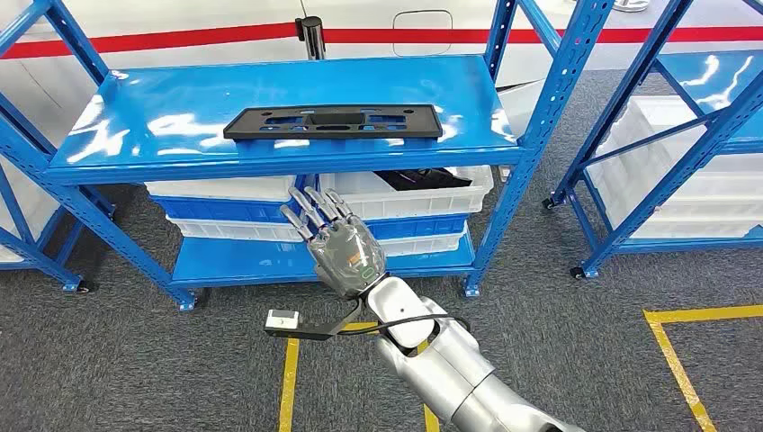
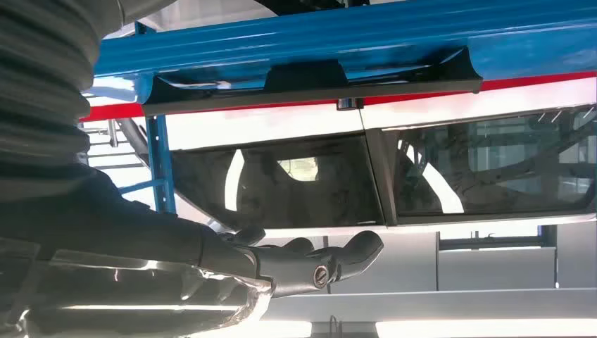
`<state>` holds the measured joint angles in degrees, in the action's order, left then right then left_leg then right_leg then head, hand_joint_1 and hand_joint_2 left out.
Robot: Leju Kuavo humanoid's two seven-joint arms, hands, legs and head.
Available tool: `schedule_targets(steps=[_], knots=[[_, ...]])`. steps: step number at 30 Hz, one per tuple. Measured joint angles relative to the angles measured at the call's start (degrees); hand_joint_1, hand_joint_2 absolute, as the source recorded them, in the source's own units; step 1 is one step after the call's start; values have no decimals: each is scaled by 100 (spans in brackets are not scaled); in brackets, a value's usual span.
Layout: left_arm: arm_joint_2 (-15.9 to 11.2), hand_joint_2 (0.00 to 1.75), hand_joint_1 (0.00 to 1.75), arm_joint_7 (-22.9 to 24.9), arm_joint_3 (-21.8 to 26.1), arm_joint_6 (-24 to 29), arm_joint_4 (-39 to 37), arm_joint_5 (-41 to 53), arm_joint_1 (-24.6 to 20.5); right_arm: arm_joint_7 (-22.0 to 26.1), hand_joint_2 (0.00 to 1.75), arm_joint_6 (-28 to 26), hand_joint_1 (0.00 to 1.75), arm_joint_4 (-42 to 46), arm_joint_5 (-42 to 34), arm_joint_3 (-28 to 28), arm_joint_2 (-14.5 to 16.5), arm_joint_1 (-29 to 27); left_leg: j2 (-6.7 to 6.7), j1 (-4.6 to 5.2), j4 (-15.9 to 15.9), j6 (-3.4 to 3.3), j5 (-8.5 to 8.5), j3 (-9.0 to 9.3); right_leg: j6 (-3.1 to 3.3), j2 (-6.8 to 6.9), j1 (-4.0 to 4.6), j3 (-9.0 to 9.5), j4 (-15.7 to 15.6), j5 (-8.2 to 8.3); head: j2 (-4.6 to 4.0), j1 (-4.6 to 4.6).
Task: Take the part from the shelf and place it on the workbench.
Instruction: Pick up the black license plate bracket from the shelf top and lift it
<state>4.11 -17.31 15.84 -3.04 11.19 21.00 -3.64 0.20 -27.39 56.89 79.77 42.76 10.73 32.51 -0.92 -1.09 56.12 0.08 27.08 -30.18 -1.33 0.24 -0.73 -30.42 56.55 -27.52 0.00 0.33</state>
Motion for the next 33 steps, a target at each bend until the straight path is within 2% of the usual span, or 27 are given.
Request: schedule_targets(steps=[9, 10, 13, 15, 17, 19, 20, 21, 22, 23, 24, 25, 26, 27, 29, 30, 31, 33], knots=[[0, 0, 0, 0, -1, 8, 0, 7, -8, 1, 175, -23, 0, 0, -3, -6, 0, -29, 0, 0, 0, 0, 0, 0, 0, 0, 0, 0, 0, 0, 0, 0], [-1, 0, 0, 1, 0, 10, 1, 7, -9, 1, 175, -26, 0, 0, -3, -7, 1, -29, 0, 0, 10, -3, 5, -4, -9, 0, -21, 3, -13, 9, 0, 0], [4, 0, 0, 8, 1, 17, 2, 8, -22, 1, 175, -40, 0, 2, -2, -21, 13, -25, -12, -11, -95, -102, -53, 41, -68, 3, -47, 27, -93, 58, 0, -9], [20, 0, 0, 13, 1, 18, 2, 11, -39, 5, 175, -56, 0, 3, 0, -44, 18, -12, -42, -57, -313, -190, -169, 138, -51, -7, -8, -99, 121, -46, 0, -2], [32, 0, 0, 14, 1, 18, 2, 13, -48, 9, 175, -65, 0, -3, 1, -68, -1, -16, -58, -99, -409, -216, -228, 174, -7, -21, -16, -503, 857, -312, 0, 17], [37, 0, 0, 15, 1, 19, 2, 15, -45, 9, 175, -66, 0, -13, 2, -86, -32, -59, -59, -123, -404, -186, -220, 170, -47, -22, -60, -911, 1539, -467, 0, 22], [40, 0, 0, 16, 1, 19, 2, 15, -43, 9, 175, -66, 0, -16, 2, -90, -46, -81, -57, -145, -392, -154, -205, 173, -107, -21, -91, -978, 1587, -416, 0, 21], [45, 0, 0, 17, 1, 18, 2, 15, -42, 9, 175, -66, 0, -17, 3, -92, -55, -92, -52, -179, -360, -103, -177, 177, -197, -16, -128, -914, 1373, -266, 0, 22], [49, 0, 0, 17, 1, 18, 2, 15, -42, 9, 175, -67, 0, -17, 3, -93, -61, -96, -47, -221, -305, -34, -136, 176, -298, -3, -171, -763, 997, -68, 0, 25], [43, 0, 0, 18, 3, 18, 2, 15, -45, 9, 175, -67, 0, -19, 3, -94, -66, -93, -40, -244, -221, 53, -72, 154, -371, 7, -194, -594, 631, 84, 0, 37], [34, 0, 0, 19, 4, 19, 2, 15, -49, 10, 175, -68, 0, -19, 6, -95, -67, -94, -35, -256, -129, 136, -7, 123, -377, 2, -214, -471, 352, 184, 0, 55], [26, 0, 0, 20, 5, 19, 3, 15, -53, 11, 175, -68, 0, -19, 9, -97, -68, -100, -29, -255, -62, 196, 42, 90, -335, -6, -219, -422, 239, 209, 0, 63], [19, 0, 0, 20, 6, 20, 3, 15, -57, 13, 175, -68, 0, -19, 12, -99, -68, -108, -26, -246, -19, 234, 75, 62, -263, -23, -213, -429, 238, 185, 0, 63], [24, 0, 0, 21, 5, 19, 4, 15, -57, 14, 175, -69, 0, -17, 14, -102, -66, -117, -24, -253, -14, 243, 78, 56, -186, -41, -213, -456, 258, 175, 0, 49], [31, 0, 0, 22, 5, 18, 4, 15, -52, 13, 175, -70, 0, -17, 15, -106, -61, -120, -24, -289, -11, 254, 87, 60, -97, -62, -198, -477, 288, 163, 0, 9], [33, 0, 0, 24, 5, 18, 4, 15, -54, 13, 175, -70, 0, -17, 15, -107, -55, -117, -19, -302, 77, 249, 151, 22, -53, -75, -185, -478, 296, 160, 0, -4], [35, 0, 0, 24, 5, 19, 4, 15, -58, 13, 175, -70, 0, -17, 16, -108, -48, -112, -12, -301, 263, 236, 265, -66, -22, -84, -171, -475, 295, 159, 0, -20], [37, 0, 0, 24, 6, 20, 4, 16, -64, 13, 175, -70, 0, -18, 16, -108, -36, -104, 12, -257, 915, 185, 596, -402, 19, -90, -127, -470, 292, 149, 0, -52]])
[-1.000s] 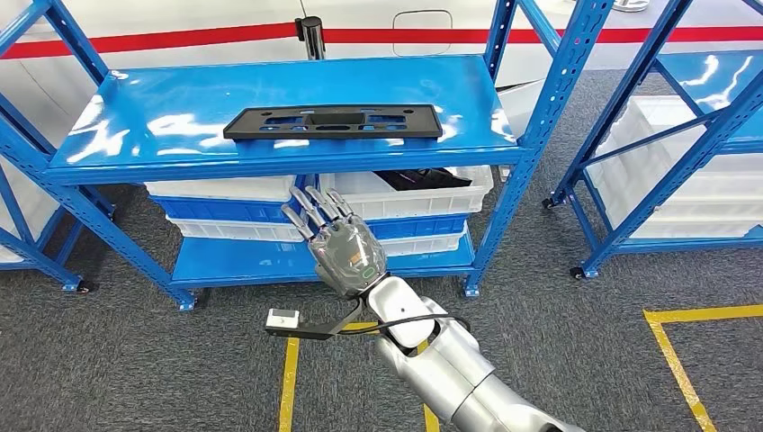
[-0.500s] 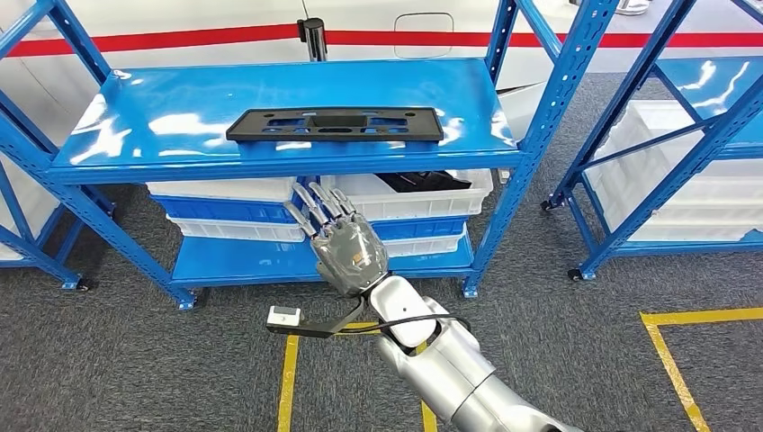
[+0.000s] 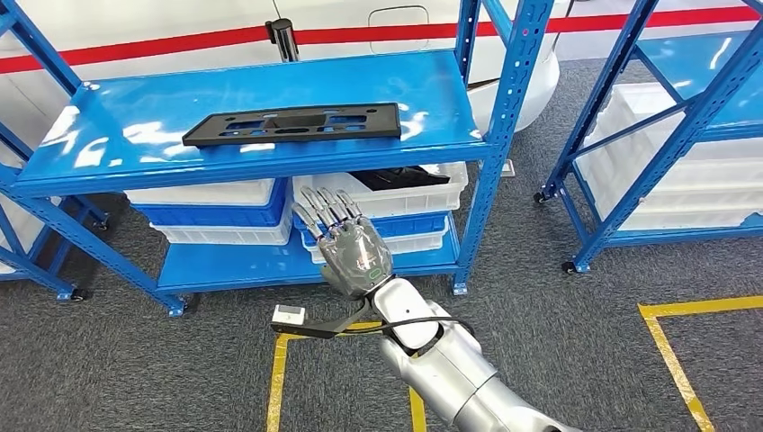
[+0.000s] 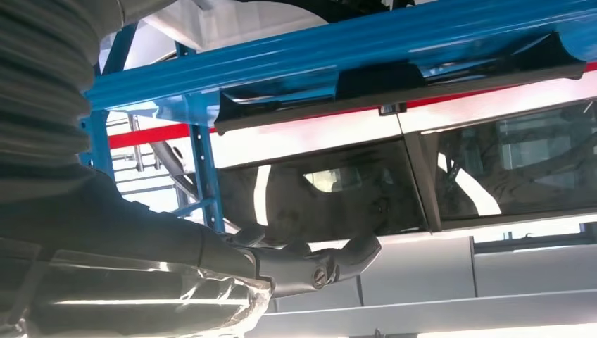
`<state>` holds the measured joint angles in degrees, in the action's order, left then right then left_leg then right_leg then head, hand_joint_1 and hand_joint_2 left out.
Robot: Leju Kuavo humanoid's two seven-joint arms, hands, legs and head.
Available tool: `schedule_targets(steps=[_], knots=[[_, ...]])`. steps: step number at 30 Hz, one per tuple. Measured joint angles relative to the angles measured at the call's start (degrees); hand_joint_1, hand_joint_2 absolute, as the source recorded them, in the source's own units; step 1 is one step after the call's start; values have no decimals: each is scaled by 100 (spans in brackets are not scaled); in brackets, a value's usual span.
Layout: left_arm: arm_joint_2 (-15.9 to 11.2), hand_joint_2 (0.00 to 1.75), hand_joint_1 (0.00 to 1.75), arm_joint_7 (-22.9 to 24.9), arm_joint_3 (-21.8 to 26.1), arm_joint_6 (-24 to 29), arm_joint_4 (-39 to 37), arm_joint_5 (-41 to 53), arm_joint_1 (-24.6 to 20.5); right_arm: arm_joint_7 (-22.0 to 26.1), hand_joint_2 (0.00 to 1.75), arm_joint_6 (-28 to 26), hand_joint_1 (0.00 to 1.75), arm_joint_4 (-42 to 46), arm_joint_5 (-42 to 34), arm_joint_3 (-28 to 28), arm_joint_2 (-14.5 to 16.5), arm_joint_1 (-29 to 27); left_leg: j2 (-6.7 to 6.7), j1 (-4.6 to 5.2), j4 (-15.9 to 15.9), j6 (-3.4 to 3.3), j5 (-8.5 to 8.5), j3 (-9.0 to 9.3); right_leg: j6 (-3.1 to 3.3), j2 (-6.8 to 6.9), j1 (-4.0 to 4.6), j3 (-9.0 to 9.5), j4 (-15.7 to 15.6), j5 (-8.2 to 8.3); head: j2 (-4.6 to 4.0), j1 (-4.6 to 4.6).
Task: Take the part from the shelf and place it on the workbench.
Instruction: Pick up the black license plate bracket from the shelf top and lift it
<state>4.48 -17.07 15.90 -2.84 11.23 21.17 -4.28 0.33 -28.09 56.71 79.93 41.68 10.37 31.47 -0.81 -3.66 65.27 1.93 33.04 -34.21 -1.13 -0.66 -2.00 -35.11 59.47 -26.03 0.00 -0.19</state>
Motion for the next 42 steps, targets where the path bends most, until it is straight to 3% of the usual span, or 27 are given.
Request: schedule_targets(steps=[2, 4, 5, 7, 9, 10, 11, 14, 16, 18, 19, 20, 22, 23, 24, 25, 28, 30, 33, 34, 35, 36, 38, 39, 40, 42], knots=[[1, 0, 0, 0, 1, 3, 0, 1, 6, 0, 175, -1, 0, -4, 0, 0, 2, -3, 11, 53, 653, -49, 241, -368, 31, -4, 55, 0, 1, -11, 0, -24], [1, 0, 0, 0, 0, 11, 0, 6, 12, 0, 175, -3, 0, -10, 5, 0, 1, -13, 20, 123, 896, -150, 200, -575, 65, -14, 130, 9, 1, -20, 0, -31], [2, 0, 0, 0, -1, 15, 0, 13, 14, 0, 175, -5, 0, -12, 10, -1, 2, -15, 30, 173, 784, -233, 53, -567, 80, -24, 173, 20, 0, -24, 0, -31], [-4, 0, 0, -3, 0, 21, 1, 34, 13, -3, 175, -7, 0, -13, 21, -5, 8, -8, 72, 307, 123, -478, -363, -302, 109, -42, 233, 53, -6, -35, 0, -24], [-13, 0, 0, -15, 1, 30, 2, 55, 6, -8, 175, -7, 0, -13, 27, -14, 9, -1, 64, 424, -410, -681, -568, -58, 130, -47, 263, 64, -12, -43, 0, 5], [-11, 0, 0, -22, 1, 36, 3, 62, 2, -13, 175, -7, 0, -13, 31, -19, 8, -2, 51, 467, -524, -736, -581, -13, 134, -42, 252, 61, -18, -43, 0, 12], [-4, 0, 0, -28, 1, 40, 3, 72, 0, -17, 175, -8, 0, -11, 36, -25, 8, -4, 30, 489, -563, -744, -583, -4, 124, -37, 253, 61, -31, -39, 0, 12], [16, 0, 0, -35, 2, 49, 4, 98, -3, -24, 175, -53, 0, 11, 56, -45, 3, -17, 12, 446, -812, -692, -694, 132, 80, -10, 264, 9, 59, -85, 0, -3], [32, 0, 0, -37, 2, 50, 4, 102, -7, -17, 175, -102, 0, 19, 58, -69, -13, -33, -4, 413, -914, -645, -741, 205, 70, 2, 250, -241, 571, -299, 0, 9], [52, 0, 0, -38, 2, 52, 4, 103, -8, -1, 175, -128, 0, 20, 59, -102, -36, -78, -5, 402, -920, -628, -730, 218, 35, 4, 205, -611, 1271, -542, 0, 13], [60, 0, 0, -39, 2, 54, 4, 103, -5, 9, 175, -137, 0, 20, 59, -117, -49, -107, -4, 398, -917, -614, -720, 225, -2, 7, 180, -725, 1462, -584, 0, 14], [66, 0, 0, -40, 2, 54, 4, 103, -1, 20, 175, -149, 0, 20, 60, -128, -58, -132, -2, 391, -915, -595, -707, 236, -57, 13, 155, -744, 1461, -545, 0, 13], [76, 0, 0, -47, 2, 54, 4, 103, 6, 54, 87, -175, 0, 30, 64, -139, -67, -152, 1, 367, -896, -527, -656, 282, -198, 48, 112, -407, 734, -217, 0, 16], [81, 0, 0, -53, 2, 55, 4, 105, 6, 77, 44, -197, 0, 38, 66, -142, -70, -155, 3, 366, -876, -480, -618, 301, -231, 69, 103, -193, 319, -56, 0, 19], [85, 0, 0, -63, 2, 55, 4, 107, 4, 103, 0, -217, 0, 46, 68, -143, -73, -156, 3, 368, -854, -435, -582, 313, -221, 81, 96, -23, -14, 62, 0, 19], [86, 0, 0, -75, 2, 56, 4, 109, 3, 132, 0, -241, 0, 50, 69, -144, -78, -160, 2, 372, -838, -400, -556, 314, -170, 84, 100, 51, -154, 99, 0, 16], [87, 0, 0, -106, 3, 59, 4, 113, 3, 213, 0, -297, 0, 52, 71, -144, -88, -171, 2, 341, -815, -328, -509, 313, -13, 49, 102, 69, -179, 86, 0, 3], [91, 0, 0, -120, 7, 64, 4, 114, 0, 256, 0, -315, 0, 55, 73, -144, -84, -169, 21, 312, -556, -261, -346, 204, 59, 35, 68, 103, -197, 74, 0, -16], [97, 0, 0, -131, 15, 69, 4, 119, 10, 291, 0, -321, 0, 55, 80, -142, -78, -182, 37, 277, 483, -178, 90, -374, 134, 30, 62, 144, -200, 40, 0, -47], [97, 0, 0, -131, 16, 74, 4, 119, 17, 296, 0, -321, 0, 54, 84, -142, -78, -192, 37, 265, 737, -164, 135, -553, 145, 26, 64, 154, -199, 30, 0, -47], [97, 0, 0, -131, 17, 79, 4, 119, 22, 303, 0, -321, 0, 54, 90, -141, -78, -201, 37, 251, 809, -156, 67, -652, 150, 17, 62, 168, -199, 19, 0, -48], [97, 0, 0, -131, 19, 83, 4, 119, 23, 316, 0, -320, 0, 53, 96, -140, -76, -206, 36, 234, 668, -152, -108, -641, 147, 6, 57, 189, -199, 5, 0, -48], [99, 0, 0, -131, 22, 87, 4, 119, 21, 346, 0, -318, 0, 54, 109, -138, -65, -205, 38, 199, -60, -146, -587, -363, 110, -14, 46, 241, -199, -32, 0, -51], [101, 0, 0, -132, 23, 87, 4, 119, 18, 359, 0, -317, 0, 55, 111, -138, -56, -202, 49, 197, -398, -144, -737, -215, 80, -24, 59, 256, -197, -53, 0, -57], [104, 0, 0, -132, 23, 87, 4, 118, 13, 367, 0, -317, 0, 55, 113, -138, -48, -200, 61, 204, -622, -149, -810, -117, 48, -29, 73, 262, -198, -67, 0, -57], [107, 0, 0, -133, 23, 87, 4, 117, 5, 374, 0, -317, 0, 55, 117, -135, -39, -199, 87, 250, -726, -194, -792, -75, -28, -37, 95, 264, -222, -80, 0, -57]])
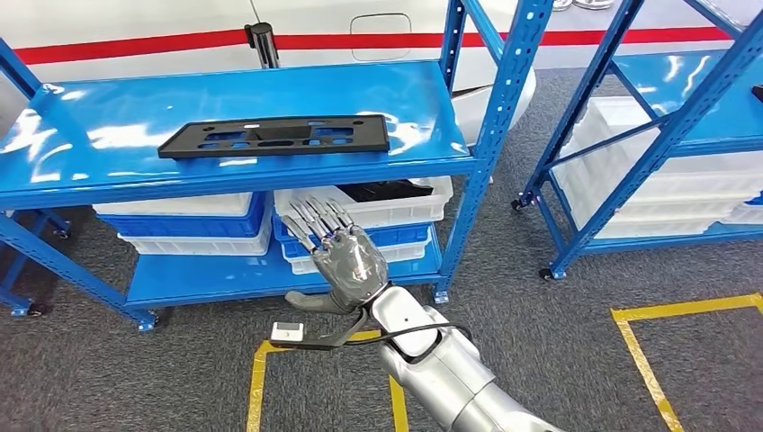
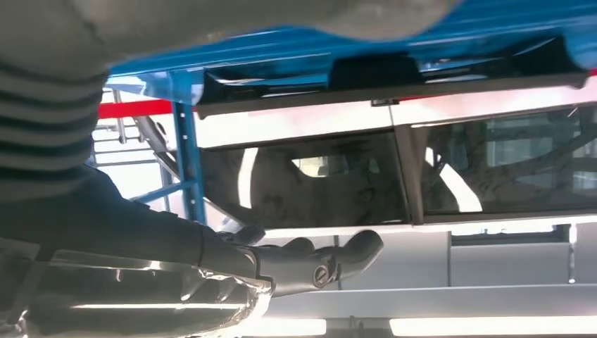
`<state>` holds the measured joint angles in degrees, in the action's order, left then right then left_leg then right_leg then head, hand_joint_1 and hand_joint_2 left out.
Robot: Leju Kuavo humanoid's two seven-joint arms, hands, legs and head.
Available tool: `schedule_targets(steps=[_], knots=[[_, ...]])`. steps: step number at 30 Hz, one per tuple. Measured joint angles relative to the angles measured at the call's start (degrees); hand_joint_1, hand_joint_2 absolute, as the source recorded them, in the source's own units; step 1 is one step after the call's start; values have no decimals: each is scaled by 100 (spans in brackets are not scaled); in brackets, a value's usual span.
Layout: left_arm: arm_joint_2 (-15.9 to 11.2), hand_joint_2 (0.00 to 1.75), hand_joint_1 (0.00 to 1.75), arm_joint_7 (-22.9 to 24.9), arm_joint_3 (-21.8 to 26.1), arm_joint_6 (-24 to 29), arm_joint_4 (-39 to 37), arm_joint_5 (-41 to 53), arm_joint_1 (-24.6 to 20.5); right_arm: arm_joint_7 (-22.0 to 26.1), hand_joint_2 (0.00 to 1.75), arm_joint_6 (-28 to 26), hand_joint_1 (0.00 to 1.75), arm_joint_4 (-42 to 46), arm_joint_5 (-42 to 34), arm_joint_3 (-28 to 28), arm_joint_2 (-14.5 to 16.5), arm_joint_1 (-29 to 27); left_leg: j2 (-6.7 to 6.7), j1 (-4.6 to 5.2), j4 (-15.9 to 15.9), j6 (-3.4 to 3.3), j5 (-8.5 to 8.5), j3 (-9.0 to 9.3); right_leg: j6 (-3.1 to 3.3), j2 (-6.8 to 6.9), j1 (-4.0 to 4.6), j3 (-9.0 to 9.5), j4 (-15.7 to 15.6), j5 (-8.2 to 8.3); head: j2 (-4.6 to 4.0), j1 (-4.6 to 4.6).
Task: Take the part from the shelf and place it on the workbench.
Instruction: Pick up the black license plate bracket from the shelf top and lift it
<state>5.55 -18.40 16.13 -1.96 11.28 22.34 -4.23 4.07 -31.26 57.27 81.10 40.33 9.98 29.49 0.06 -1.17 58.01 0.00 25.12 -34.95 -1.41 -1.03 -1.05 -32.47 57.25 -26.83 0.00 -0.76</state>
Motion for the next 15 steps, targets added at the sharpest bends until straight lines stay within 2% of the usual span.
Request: schedule_targets(steps=[2, 3, 5, 6, 7, 8, 9, 10, 11, 13, 14, 15], knots=[[6, 0, 0, -2, 0, 6, 1, 0, -2, 2, 0, -1, 0, 5, 3, 4, 3, 4, 2, 10, -46, -88, -18, 35, -73, 19, 1, -19, 26, -31, 0, 11], [10, 0, 0, -4, 1, 10, 2, -1, -4, 3, 0, -2, 0, 9, 3, 5, 4, 8, -2, 11, -73, -141, -28, 61, -81, 34, 5, -78, 150, -93, 0, 18], [18, 0, 0, -10, 5, 19, 2, -2, -7, 4, 0, -3, 0, 12, 0, 8, -2, 6, -14, 27, -102, -219, -24, 100, -33, 58, 9, -387, 750, -336, 0, 32], [18, 0, 0, -10, 8, 21, 2, -3, -8, 4, 0, -4, 0, 11, -3, 8, -9, -6, -15, 42, -101, -252, -11, 106, -3, 58, 13, -621, 1163, -478, 0, 36], [19, 0, 0, -11, 10, 23, 2, -4, -8, 4, 0, -8, 0, 11, -8, 9, -17, -23, -12, 57, -100, -268, 0, 113, 8, 58, 15, -827, 1505, -575, 0, 38], [20, 0, 0, -11, 11, 22, 2, -5, -6, 4, 0, -13, 0, 11, -12, 9, -23, -40, -8, 75, -99, -281, 12, 124, -5, 58, 21, -942, 1661, -583, 0, 40], [23, 0, 0, -11, 11, 22, 2, -5, -5, 3, 0, -23, 0, 11, -15, 9, -26, -51, -2, 94, -98, -288, 27, 142, -34, 59, 31, -947, 1599, -502, 0, 42], [27, 0, 0, -11, 12, 21, 2, -5, -3, 2, 0, -37, 0, 11, -19, 9, -25, -56, 5, 111, -97, -289, 42, 166, -64, 59, 43, -832, 1314, -350, 0, 43], [35, 0, 0, -11, 13, 21, 2, -5, -2, 1, 0, -49, 0, 11, -26, 9, -22, -55, 11, 125, -97, -285, 63, 194, -77, 64, 62, -638, 887, -162, 0, 45], [53, 0, 0, -13, 14, 24, 1, -3, -4, -1, 0, -69, 0, 10, -54, 8, -9, -51, 20, 166, -82, -252, 117, 232, -23, 71, 105, -303, 213, 106, 0, 44], [61, 0, 0, -13, 15, 25, 1, -1, -6, -1, 44, -74, 0, 9, -70, 8, -3, -49, 23, 176, -77, -230, 142, 243, 19, 73, 118, -220, 50, 165, 0, 42], [65, 0, 0, -13, 16, 26, 0, 1, -7, -1, 87, -77, 0, 8, -82, 8, 2, -47, 22, 180, -74, -206, 163, 250, 57, 70, 126, -197, 15, 178, 0, 40]])
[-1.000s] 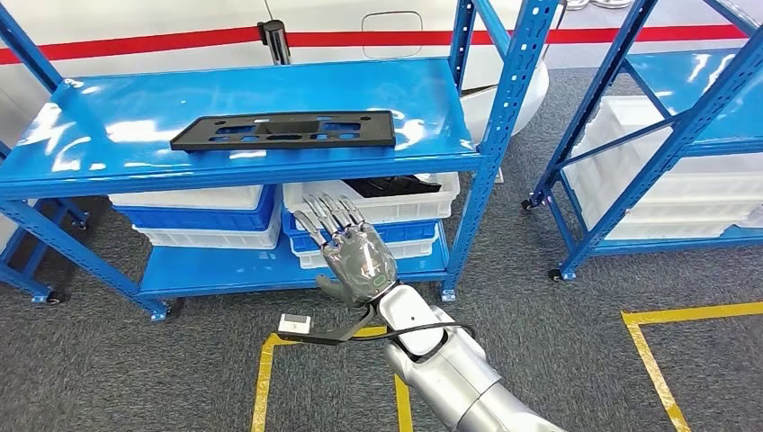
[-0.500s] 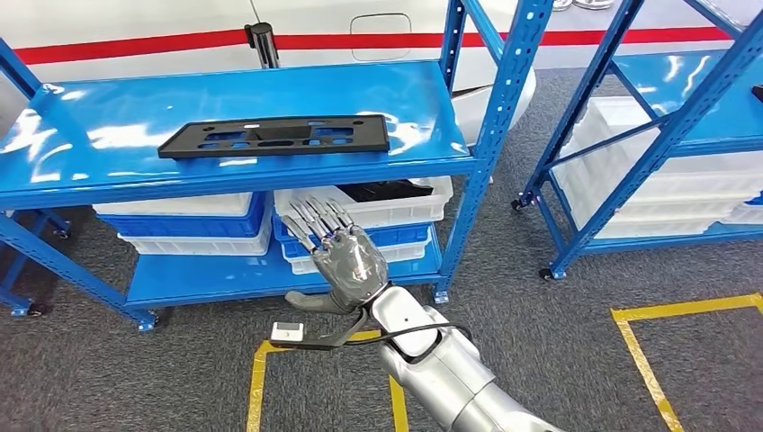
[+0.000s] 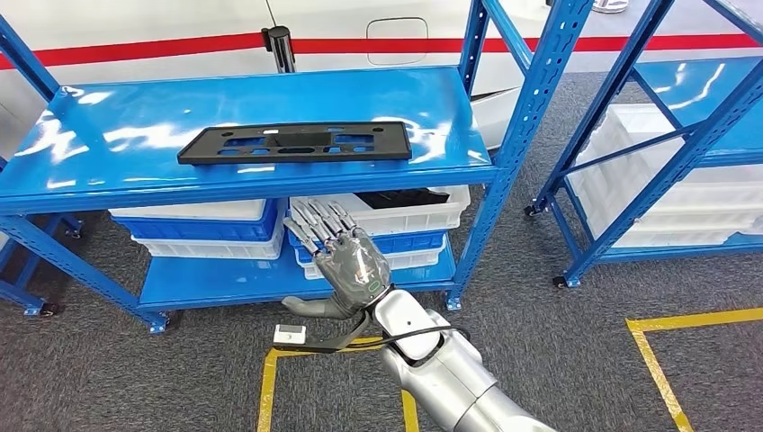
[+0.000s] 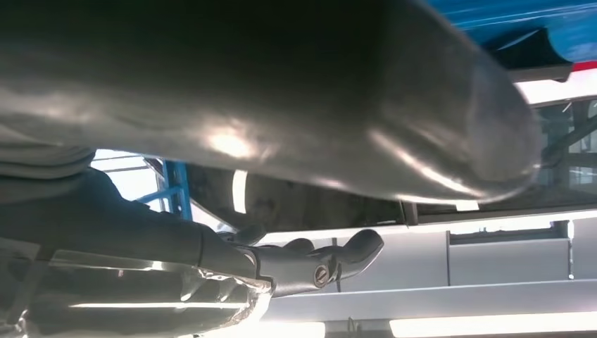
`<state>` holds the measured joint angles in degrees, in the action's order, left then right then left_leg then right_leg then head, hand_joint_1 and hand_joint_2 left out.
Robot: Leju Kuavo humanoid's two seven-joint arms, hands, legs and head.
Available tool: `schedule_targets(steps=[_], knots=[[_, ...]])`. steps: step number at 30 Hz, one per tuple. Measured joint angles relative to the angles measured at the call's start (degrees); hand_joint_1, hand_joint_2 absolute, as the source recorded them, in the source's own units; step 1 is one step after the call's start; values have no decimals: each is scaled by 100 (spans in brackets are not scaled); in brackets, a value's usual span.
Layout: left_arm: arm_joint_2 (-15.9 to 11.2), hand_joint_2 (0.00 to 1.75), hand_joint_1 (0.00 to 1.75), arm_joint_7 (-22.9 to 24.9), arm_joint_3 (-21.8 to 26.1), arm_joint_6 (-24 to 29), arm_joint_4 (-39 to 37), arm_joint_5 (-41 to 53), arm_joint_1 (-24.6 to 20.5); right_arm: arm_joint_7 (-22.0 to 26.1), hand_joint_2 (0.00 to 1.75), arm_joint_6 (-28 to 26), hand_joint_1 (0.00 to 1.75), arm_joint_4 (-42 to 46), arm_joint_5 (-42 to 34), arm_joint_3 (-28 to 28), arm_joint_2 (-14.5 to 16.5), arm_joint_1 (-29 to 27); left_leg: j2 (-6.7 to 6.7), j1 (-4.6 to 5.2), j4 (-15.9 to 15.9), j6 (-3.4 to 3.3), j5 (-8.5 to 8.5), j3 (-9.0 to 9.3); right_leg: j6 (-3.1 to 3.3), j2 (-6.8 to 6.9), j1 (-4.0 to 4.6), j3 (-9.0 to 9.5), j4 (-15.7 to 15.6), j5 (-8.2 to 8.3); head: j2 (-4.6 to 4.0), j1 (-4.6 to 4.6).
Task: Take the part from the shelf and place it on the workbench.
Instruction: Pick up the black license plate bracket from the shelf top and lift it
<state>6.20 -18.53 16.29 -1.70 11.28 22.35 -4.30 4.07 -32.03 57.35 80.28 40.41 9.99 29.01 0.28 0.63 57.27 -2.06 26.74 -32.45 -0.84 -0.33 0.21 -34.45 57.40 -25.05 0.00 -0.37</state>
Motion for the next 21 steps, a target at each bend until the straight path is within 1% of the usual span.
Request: schedule_targets(steps=[2, 3, 4, 5, 6, 7, 8, 9, 10, 11, 12, 13, 14, 15, 17, 18, 19, 20, 21], knots=[[1, 0, 0, -1, 3, 0, 3, 1, -6, -10, 175, -8, 0, -1, 3, 0, 9, 6, -4, -27, 27, 60, 44, 2, 61, -8, -50, 42, -44, 6, 0, 4], [1, 0, 0, -1, 4, 1, 5, 2, -9, -25, 175, -22, 0, -3, 15, 0, 19, 13, -5, -46, 119, 101, 104, -34, 99, -10, -76, 79, -71, 2, 0, -6], [1, 0, 0, -2, 7, 1, 7, 4, -13, -46, 175, -49, 0, -7, 31, 0, 33, 21, -5, -70, 326, 149, 215, -130, 134, -12, -104, 122, -97, -2, 0, -17], [2, 0, 0, -2, 10, 2, 7, 7, -14, -69, 175, -77, 0, -15, 49, 0, 45, 27, -5, -101, 633, 196, 357, -288, 165, -11, -110, 153, -107, -17, 0, -28], [3, 0, 0, -2, 15, 2, 7, 13, -14, -86, 175, -105, 0, -27, 63, 0, 55, 30, -6, -132, 997, 245, 511, -489, 191, -10, -112, 172, -108, -37, 0, -42], [4, 0, 0, -2, 22, 2, 7, 22, -12, -98, 175, -125, 0, -42, 75, 0, 61, 27, -8, -165, 1323, 288, 616, -691, 202, -10, -111, 187, -106, -54, 0, -44], [4, 0, 0, -2, 28, 2, 7, 31, -9, -105, 175, -132, 0, -58, 83, 0, 62, 21, -10, -198, 1499, 326, 624, -831, 203, -13, -115, 200, -104, -74, 0, -45], [4, 0, 0, -2, 33, 2, 7, 39, -8, -111, 175, -137, 0, -74, 88, 0, 62, 16, -13, -231, 1482, 359, 524, -874, 190, -20, -124, 219, -101, -95, 0, -50], [2, 0, 0, -2, 36, 2, 7, 45, -8, -120, 175, -145, 0, -85, 90, 0, 63, 12, -18, -264, 1229, 387, 312, -789, 162, -28, -139, 250, -97, -122, 0, -51], [-1, 0, 0, -2, 36, 3, 7, 49, -8, -128, 175, -160, 0, -93, 92, 0, 66, 12, -24, -294, 850, 413, 69, -628, 127, -37, -154, 286, -91, -154, 0, -53], [-1, 0, 0, -2, 36, 3, 6, 52, -11, -134, 175, -178, 0, -100, 92, 0, 70, 15, -23, -297, 484, 433, -94, -450, 86, -45, -150, 314, -84, -186, 0, -64], [1, 0, 0, -2, 36, 3, 5, 56, -16, -138, 175, -195, 0, -104, 91, 1, 77, 19, -18, -293, 208, 424, -191, -303, 44, -49, -141, 333, -77, -215, 0, -72], [3, 0, 0, -1, 36, 2, 5, 59, -22, -139, 175, -208, 0, -108, 91, 1, 83, 22, -12, -275, 83, 396, -196, -228, 6, -51, -127, 340, -74, -235, 0, -77], [5, 0, 0, 0, 36, 1, 4, 61, -28, -139, 175, -214, 0, -110, 91, 2, 89, 25, -3, -244, 62, 350, -151, -200, -32, -51, -112, 341, -80, -247, 0, -80], [5, 0, 0, 2, 36, 0, 5, 62, -36, -140, 175, -215, 0, -110, 91, 2, 97, 28, -3, -218, 43, 232, -138, -168, -108, -42, -112, 348, -81, -277, 0, -67], [5, 0, 0, 2, 36, -1, 7, 62, -36, -140, 175, -215, 0, -110, 91, 2, 102, 33, -6, -212, 19, 171, -134, -138, -130, -32, -111, 321, -6, -321, 0, -63], [5, 0, 0, 2, 37, 1, 8, 62, -40, -140, 175, -216, 0, -110, 90, 2, 107, 39, -11, -210, -6, 111, -129, -103, -127, -22, -109, 229, 189, -405, 0, -56], [5, 0, 0, 2, 38, 2, 9, 62, -44, -140, 175, -217, 0, -111, 88, 2, 109, 40, -16, -207, -25, 58, -118, -70, -105, -12, -110, 59, 512, -527, 0, -45], [5, 0, 0, 2, 38, 3, 9, 62, -49, -140, 175, -218, 0, -117, 87, 2, 104, 37, -17, -194, -28, 17, -97, -53, -73, -9, -110, -172, 925, -663, 0, -40]])
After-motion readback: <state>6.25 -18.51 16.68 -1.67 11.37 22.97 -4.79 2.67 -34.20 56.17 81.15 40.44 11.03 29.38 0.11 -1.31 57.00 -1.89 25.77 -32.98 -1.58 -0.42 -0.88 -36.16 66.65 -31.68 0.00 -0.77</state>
